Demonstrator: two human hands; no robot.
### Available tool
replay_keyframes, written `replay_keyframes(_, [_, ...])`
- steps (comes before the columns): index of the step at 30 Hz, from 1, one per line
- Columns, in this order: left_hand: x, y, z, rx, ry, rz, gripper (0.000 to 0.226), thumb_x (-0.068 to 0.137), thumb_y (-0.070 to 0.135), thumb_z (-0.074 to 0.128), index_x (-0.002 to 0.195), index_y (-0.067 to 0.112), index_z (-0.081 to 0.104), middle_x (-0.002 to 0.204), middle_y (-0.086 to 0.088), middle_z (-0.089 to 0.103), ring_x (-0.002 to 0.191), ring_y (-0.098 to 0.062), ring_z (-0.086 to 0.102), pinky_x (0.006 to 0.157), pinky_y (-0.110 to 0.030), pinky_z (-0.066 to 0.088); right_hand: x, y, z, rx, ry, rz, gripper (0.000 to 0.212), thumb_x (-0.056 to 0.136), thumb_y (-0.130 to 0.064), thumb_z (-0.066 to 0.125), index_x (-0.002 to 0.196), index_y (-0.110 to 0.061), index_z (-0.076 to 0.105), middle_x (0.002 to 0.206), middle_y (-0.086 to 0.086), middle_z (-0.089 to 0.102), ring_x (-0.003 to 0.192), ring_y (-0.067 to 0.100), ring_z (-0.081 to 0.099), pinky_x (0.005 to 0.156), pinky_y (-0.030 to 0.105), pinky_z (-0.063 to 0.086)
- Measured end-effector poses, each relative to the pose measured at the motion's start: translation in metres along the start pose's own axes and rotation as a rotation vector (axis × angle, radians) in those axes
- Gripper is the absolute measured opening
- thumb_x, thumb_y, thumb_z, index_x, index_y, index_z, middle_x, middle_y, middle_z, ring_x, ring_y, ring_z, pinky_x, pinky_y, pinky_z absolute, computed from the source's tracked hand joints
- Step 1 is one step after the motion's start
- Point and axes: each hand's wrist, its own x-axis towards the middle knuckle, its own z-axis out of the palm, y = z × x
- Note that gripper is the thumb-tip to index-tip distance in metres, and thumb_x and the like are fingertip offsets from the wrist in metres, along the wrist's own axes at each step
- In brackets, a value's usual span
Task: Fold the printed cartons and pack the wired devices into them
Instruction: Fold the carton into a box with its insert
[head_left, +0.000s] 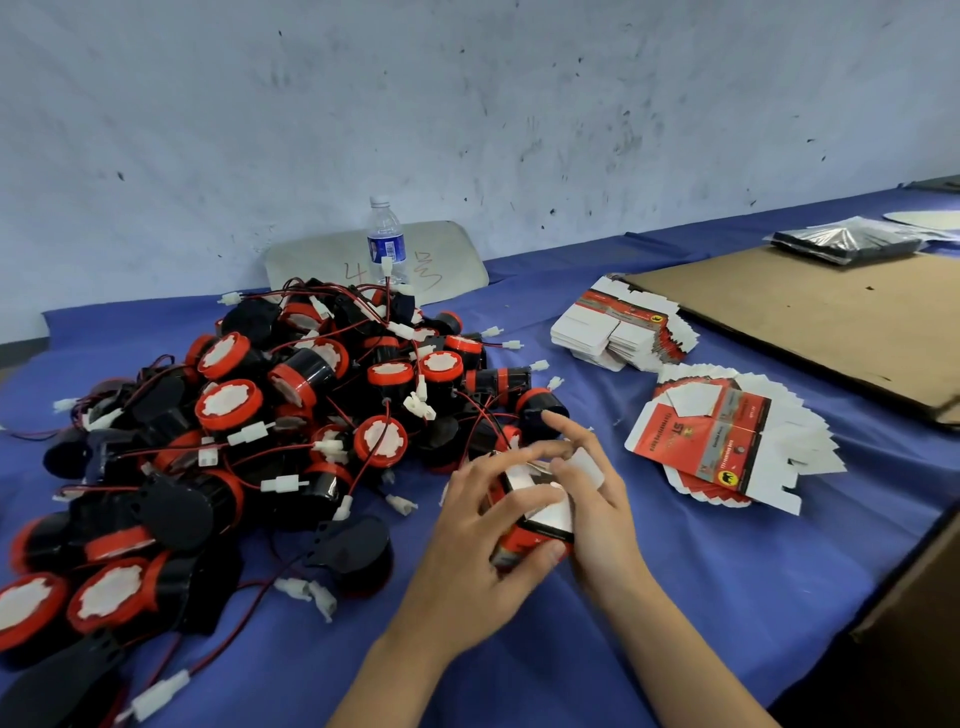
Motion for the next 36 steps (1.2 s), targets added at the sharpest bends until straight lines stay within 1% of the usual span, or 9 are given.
replay_keyframes(2, [0.0, -0.001, -0.002, -0.008, 0.015, 0.018, 0.026, 0.085, 0.04, 0.061, 0.11, 0.037, 0.054, 0.133, 0.025, 0.041, 0.127, -0.016, 0.04, 0.104, -0.025, 0.035, 0.0, 0.002, 0.0, -0.026, -0.002, 0.003, 0.031, 0.101, -0.023, 0.044, 0.127, -0.019, 0.059, 0.097, 0.007, 0.068, 0.091, 0.02, 0.066, 0.079, 0.026, 0.053])
replay_keyframes(6, [-0.001, -0.001, -0.003, -0.01, 0.036, 0.008, 0.018, 0.086, 0.043, 0.061, 0.099, 0.033, 0.055, 0.119, 0.024, 0.044, 0.119, -0.015, 0.043, 0.099, -0.016, 0.033, 0.001, 0.001, 0.002, 0.14, -0.059, 0.192, 0.075, 0.075, -0.078, 0.041, 0.122, -0.025, 0.066, 0.108, 0.001, 0.067, 0.101, 0.016, 0.064, 0.089, 0.027, 0.05])
replay_keyframes(11, [-0.002, -0.001, -0.005, -0.01, 0.106, 0.025, 0.015, 0.088, 0.042, 0.06, 0.098, 0.032, 0.054, 0.117, 0.022, 0.046, 0.118, -0.02, 0.045, 0.098, -0.018, 0.035, 0.004, -0.001, 0.003, 0.229, -0.162, 0.32, 0.041, 0.087, -0.046, 0.058, 0.123, -0.029, 0.066, 0.127, 0.001, 0.062, 0.112, 0.016, 0.062, 0.092, 0.031, 0.049])
replay_keyframes(15, [-0.004, -0.006, -0.003, -0.002, 0.144, 0.019, 0.024, 0.085, 0.042, 0.064, 0.103, 0.032, 0.052, 0.125, 0.019, 0.041, 0.12, -0.018, 0.046, 0.096, -0.022, 0.041, 0.0, -0.004, 0.003, 0.196, -0.309, 0.395, 0.041, 0.092, -0.03, 0.058, 0.132, -0.026, 0.056, 0.128, 0.007, 0.063, 0.11, 0.023, 0.062, 0.083, 0.037, 0.051])
replay_keyframes(20, [-0.006, -0.003, 0.001, -0.158, 0.26, -0.076, 0.061, 0.067, 0.036, 0.078, 0.113, 0.027, 0.039, 0.145, 0.004, 0.036, 0.132, -0.007, 0.04, 0.096, -0.01, 0.037, 0.0, -0.003, 0.0, 0.303, -0.317, 0.4, 0.046, 0.084, -0.011, 0.064, 0.129, -0.019, 0.059, 0.126, 0.014, 0.064, 0.103, 0.027, 0.064, 0.082, 0.037, 0.056])
replay_keyframes(24, [-0.008, -0.004, -0.001, -0.054, 0.148, -0.19, 0.093, 0.06, 0.055, 0.075, 0.134, 0.061, 0.017, 0.149, 0.027, 0.027, 0.133, -0.001, 0.035, 0.105, -0.03, 0.04, 0.0, -0.002, 0.0, 0.206, -0.312, 0.32, 0.051, 0.078, -0.006, 0.061, 0.128, -0.019, 0.06, 0.118, 0.012, 0.066, 0.099, 0.026, 0.065, 0.079, 0.035, 0.057])
replay_keyframes(27, [-0.009, -0.005, -0.003, -0.014, 0.126, -0.229, 0.106, 0.058, 0.059, 0.076, 0.143, 0.056, 0.013, 0.147, 0.027, 0.031, 0.132, -0.005, 0.039, 0.104, -0.035, 0.043, -0.001, -0.002, 0.001, 0.113, -0.326, 0.275, 0.054, 0.076, -0.002, 0.058, 0.128, -0.021, 0.059, 0.111, 0.011, 0.066, 0.094, 0.024, 0.064, 0.073, 0.032, 0.055])
replay_keyframes(32, [-0.008, -0.007, -0.002, -0.004, 0.102, -0.178, 0.105, 0.062, 0.057, 0.074, 0.146, 0.051, 0.012, 0.149, 0.028, 0.027, 0.135, -0.005, 0.036, 0.104, -0.029, 0.041, -0.002, -0.002, 0.001, 0.067, -0.361, 0.247, 0.057, 0.074, -0.001, 0.05, 0.124, -0.024, 0.062, 0.115, 0.01, 0.066, 0.101, 0.023, 0.062, 0.08, 0.034, 0.054])
replay_keyframes(36, [-0.004, -0.006, -0.003, -0.113, 0.186, -0.133, 0.098, 0.065, 0.051, 0.076, 0.145, 0.046, 0.02, 0.147, 0.021, 0.03, 0.134, -0.001, 0.036, 0.099, -0.008, 0.034, 0.002, -0.004, 0.003, 0.276, -0.173, 0.296, 0.052, 0.074, -0.011, 0.061, 0.124, -0.023, 0.06, 0.124, 0.011, 0.063, 0.111, 0.025, 0.061, 0.087, 0.04, 0.051])
